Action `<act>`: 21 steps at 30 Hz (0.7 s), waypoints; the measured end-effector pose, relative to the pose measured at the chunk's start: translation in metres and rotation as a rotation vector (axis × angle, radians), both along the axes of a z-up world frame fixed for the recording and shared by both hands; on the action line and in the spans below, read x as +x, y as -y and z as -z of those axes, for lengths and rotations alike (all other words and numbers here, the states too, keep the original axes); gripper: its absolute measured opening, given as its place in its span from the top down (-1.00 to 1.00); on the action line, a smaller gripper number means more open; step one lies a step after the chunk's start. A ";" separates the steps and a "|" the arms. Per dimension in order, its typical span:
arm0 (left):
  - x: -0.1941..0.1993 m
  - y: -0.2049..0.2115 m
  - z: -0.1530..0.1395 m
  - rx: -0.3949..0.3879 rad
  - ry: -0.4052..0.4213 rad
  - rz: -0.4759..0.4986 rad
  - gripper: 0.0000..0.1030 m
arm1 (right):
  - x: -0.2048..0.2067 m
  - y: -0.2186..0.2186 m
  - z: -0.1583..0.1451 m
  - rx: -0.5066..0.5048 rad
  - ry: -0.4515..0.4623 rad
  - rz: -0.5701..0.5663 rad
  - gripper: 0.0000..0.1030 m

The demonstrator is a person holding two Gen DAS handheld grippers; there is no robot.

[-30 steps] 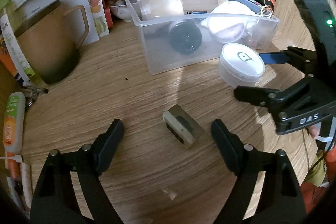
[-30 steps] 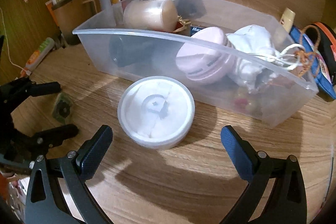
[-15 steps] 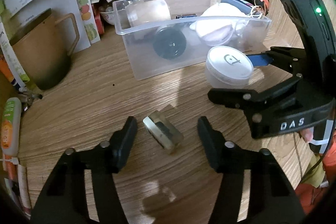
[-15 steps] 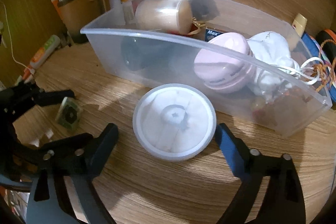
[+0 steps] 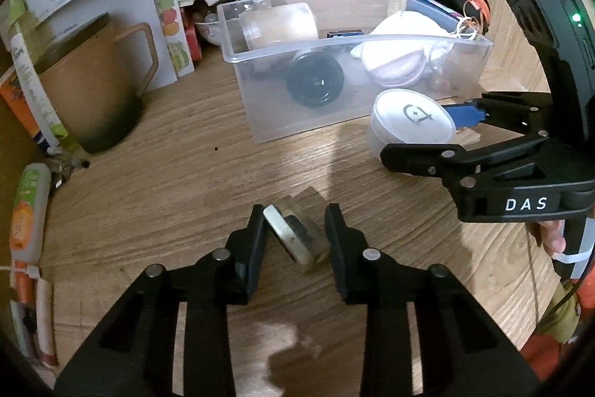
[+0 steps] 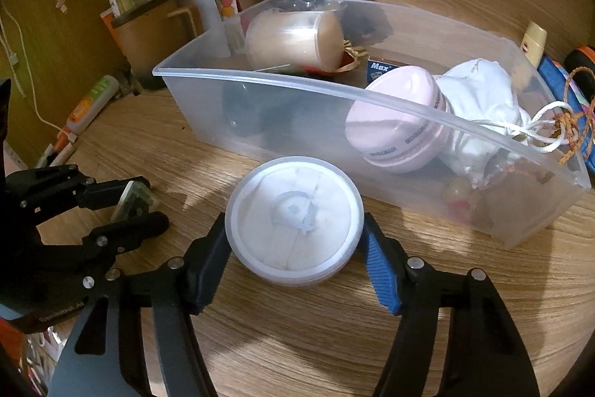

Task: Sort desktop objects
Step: 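Grasp the small metal tin with the left tool while the right tool grasps the white round container, then lift the metal tin and white container toward the plastic box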

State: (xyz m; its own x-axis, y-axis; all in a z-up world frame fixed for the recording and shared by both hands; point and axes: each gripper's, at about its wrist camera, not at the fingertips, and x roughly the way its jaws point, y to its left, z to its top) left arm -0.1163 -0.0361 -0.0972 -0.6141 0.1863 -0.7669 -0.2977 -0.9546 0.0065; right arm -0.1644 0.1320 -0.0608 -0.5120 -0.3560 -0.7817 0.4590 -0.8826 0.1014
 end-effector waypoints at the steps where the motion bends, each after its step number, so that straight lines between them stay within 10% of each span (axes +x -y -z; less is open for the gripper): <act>1: 0.001 0.001 0.000 0.005 0.000 -0.007 0.40 | 0.000 -0.001 0.000 -0.006 0.001 0.000 -0.22; 21: 0.032 0.000 -0.035 0.052 -0.114 -0.153 0.40 | 0.047 -0.033 -0.038 -0.075 -0.128 -0.011 -0.22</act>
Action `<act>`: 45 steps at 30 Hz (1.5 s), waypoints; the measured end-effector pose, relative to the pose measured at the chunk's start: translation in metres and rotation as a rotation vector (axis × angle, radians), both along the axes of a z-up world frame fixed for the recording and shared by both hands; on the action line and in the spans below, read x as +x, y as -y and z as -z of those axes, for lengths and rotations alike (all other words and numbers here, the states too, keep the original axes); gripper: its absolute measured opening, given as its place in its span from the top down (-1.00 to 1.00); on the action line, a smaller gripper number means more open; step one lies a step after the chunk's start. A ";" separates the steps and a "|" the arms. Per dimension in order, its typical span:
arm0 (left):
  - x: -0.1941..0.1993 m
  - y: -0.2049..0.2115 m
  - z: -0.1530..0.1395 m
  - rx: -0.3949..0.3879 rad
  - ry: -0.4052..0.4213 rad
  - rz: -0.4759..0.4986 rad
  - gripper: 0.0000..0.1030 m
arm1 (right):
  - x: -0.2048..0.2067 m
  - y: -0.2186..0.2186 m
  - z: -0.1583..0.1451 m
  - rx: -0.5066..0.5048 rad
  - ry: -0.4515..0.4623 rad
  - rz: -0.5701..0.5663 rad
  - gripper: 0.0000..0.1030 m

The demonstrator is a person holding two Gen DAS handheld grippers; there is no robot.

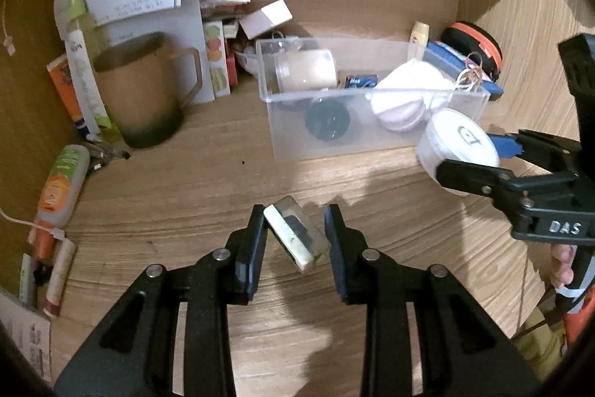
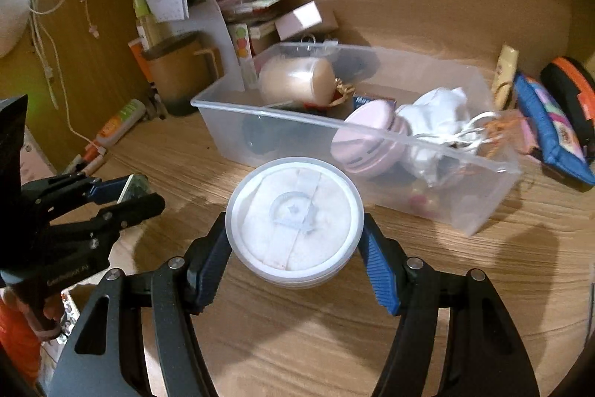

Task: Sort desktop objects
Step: 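Lift the metal tin and white container toward the plastic box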

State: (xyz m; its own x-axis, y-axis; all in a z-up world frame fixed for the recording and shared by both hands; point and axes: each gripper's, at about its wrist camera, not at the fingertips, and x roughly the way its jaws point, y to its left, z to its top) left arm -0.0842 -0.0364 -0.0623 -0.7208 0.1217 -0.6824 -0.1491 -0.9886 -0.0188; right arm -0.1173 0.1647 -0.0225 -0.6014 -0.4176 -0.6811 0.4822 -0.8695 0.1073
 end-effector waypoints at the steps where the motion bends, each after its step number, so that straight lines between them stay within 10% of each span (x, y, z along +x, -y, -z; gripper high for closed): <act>1: 0.001 0.000 -0.003 0.003 -0.007 -0.005 0.40 | 0.004 -0.003 -0.003 -0.003 -0.008 0.000 -0.22; 26: 0.009 -0.031 -0.090 0.054 -0.220 -0.001 0.40 | 0.051 -0.072 -0.087 -0.084 -0.228 0.054 -0.22; 45: -0.066 -0.052 -0.112 0.070 -0.201 0.021 0.40 | -0.025 -0.087 -0.111 -0.105 -0.254 0.067 -0.22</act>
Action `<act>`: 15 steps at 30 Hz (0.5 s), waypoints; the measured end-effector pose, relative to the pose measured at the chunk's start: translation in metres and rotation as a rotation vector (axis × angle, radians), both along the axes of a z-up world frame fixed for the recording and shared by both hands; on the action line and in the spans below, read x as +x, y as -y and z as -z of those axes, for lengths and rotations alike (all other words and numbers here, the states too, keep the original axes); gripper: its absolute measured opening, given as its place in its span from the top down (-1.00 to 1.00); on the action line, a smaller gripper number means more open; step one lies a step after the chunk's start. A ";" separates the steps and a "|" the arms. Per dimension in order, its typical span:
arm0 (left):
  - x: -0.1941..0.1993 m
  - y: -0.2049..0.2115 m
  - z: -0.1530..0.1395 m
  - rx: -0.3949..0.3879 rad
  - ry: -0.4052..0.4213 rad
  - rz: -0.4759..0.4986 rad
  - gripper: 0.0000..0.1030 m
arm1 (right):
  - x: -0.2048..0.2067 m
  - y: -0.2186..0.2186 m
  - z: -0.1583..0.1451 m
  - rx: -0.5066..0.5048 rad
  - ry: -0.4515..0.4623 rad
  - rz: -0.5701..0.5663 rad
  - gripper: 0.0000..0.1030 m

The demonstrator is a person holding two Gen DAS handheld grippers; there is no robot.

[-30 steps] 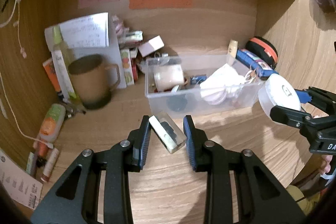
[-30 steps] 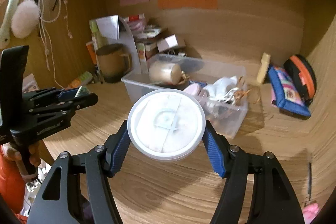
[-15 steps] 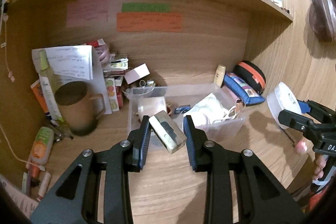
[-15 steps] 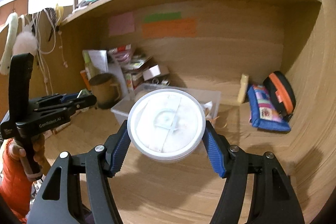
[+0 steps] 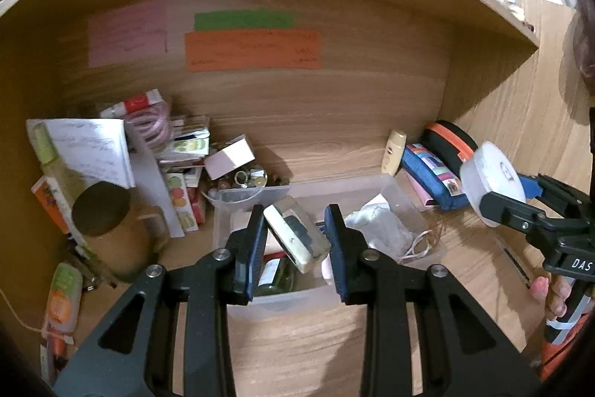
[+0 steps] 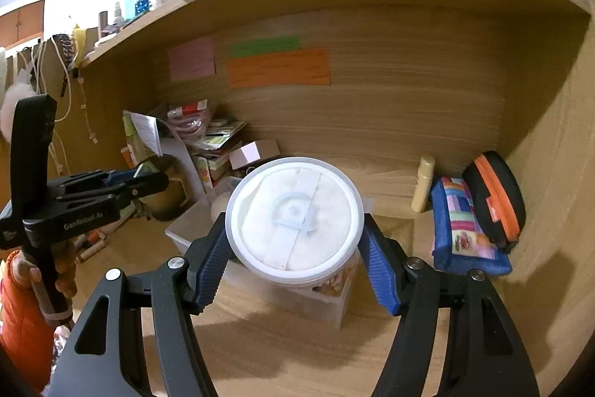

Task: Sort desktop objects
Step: 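Lift the metal tin and white container toward the plastic box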

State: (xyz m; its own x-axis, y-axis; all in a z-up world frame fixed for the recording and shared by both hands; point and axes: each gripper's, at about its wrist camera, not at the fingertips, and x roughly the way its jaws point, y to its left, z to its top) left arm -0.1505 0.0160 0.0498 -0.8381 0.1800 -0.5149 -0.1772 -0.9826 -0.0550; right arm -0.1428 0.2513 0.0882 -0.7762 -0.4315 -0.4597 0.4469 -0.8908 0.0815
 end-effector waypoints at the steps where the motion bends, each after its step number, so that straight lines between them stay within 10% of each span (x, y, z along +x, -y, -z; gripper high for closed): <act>1: -0.005 -0.002 0.001 -0.007 0.005 0.001 0.40 | -0.005 0.001 0.001 0.002 0.002 -0.004 -0.22; 15: -0.065 -0.028 0.034 -0.037 0.110 0.043 0.40 | -0.070 0.011 0.021 -0.013 0.072 -0.032 -0.22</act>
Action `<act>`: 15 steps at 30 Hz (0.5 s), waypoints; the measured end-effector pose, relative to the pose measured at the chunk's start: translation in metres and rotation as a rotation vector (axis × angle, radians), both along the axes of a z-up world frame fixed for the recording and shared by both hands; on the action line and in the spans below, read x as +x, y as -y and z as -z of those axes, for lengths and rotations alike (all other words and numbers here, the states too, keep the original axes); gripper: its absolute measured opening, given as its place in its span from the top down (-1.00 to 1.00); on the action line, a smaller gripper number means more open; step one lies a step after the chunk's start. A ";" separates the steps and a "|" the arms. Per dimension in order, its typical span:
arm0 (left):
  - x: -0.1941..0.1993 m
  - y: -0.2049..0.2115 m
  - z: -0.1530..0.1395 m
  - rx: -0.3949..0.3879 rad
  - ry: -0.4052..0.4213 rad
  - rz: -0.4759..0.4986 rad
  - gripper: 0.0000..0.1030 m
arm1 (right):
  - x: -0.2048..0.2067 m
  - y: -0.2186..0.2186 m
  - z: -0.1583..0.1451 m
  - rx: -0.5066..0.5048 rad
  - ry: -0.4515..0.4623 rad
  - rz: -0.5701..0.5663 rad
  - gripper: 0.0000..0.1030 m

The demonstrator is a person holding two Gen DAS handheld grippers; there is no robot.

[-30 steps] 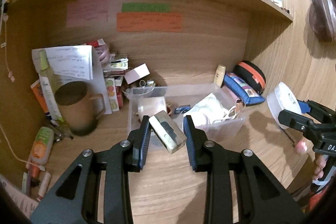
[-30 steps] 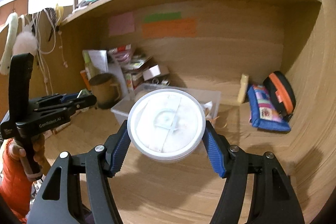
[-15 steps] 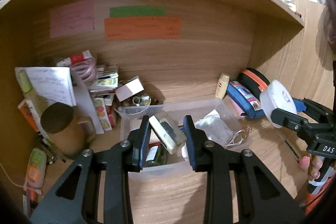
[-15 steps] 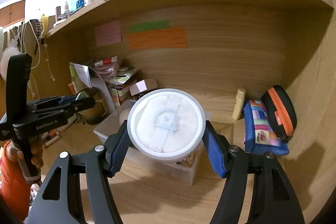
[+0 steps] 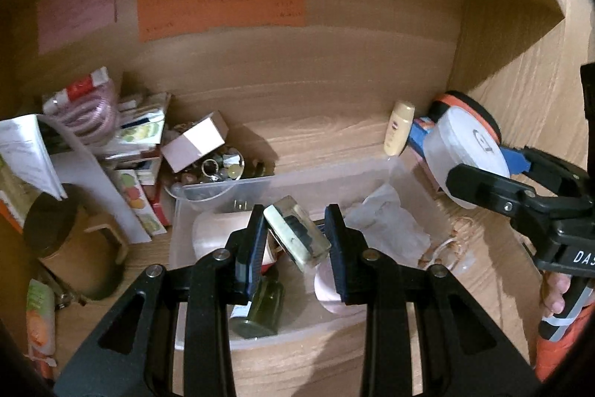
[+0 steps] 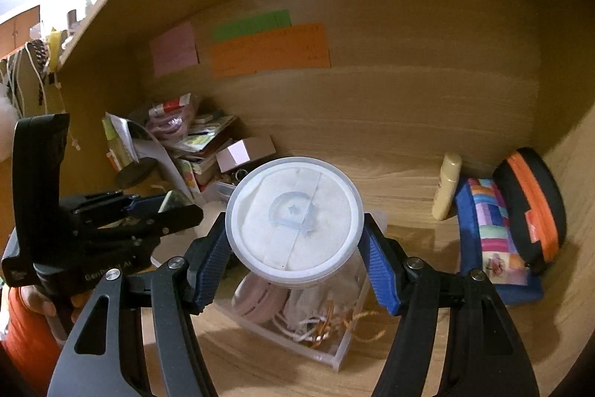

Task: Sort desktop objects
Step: 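Lift the metal tin and white container toward the plastic box, then lower the tin into the box with the left tool while the right tool releases the container inside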

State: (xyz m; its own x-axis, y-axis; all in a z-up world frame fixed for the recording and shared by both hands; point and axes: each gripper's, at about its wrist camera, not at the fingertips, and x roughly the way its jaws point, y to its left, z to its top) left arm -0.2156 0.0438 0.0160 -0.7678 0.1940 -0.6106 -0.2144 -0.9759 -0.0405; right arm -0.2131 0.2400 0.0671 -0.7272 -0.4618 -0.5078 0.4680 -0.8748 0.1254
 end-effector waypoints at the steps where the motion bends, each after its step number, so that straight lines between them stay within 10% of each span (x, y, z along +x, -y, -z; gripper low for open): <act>1: -0.004 -0.002 0.002 -0.005 0.007 0.001 0.40 | -0.004 0.001 0.001 0.010 0.001 0.000 -0.22; 15: -0.042 -0.009 0.035 -0.008 0.087 0.021 0.40 | -0.050 0.014 0.034 0.036 0.094 -0.011 -0.22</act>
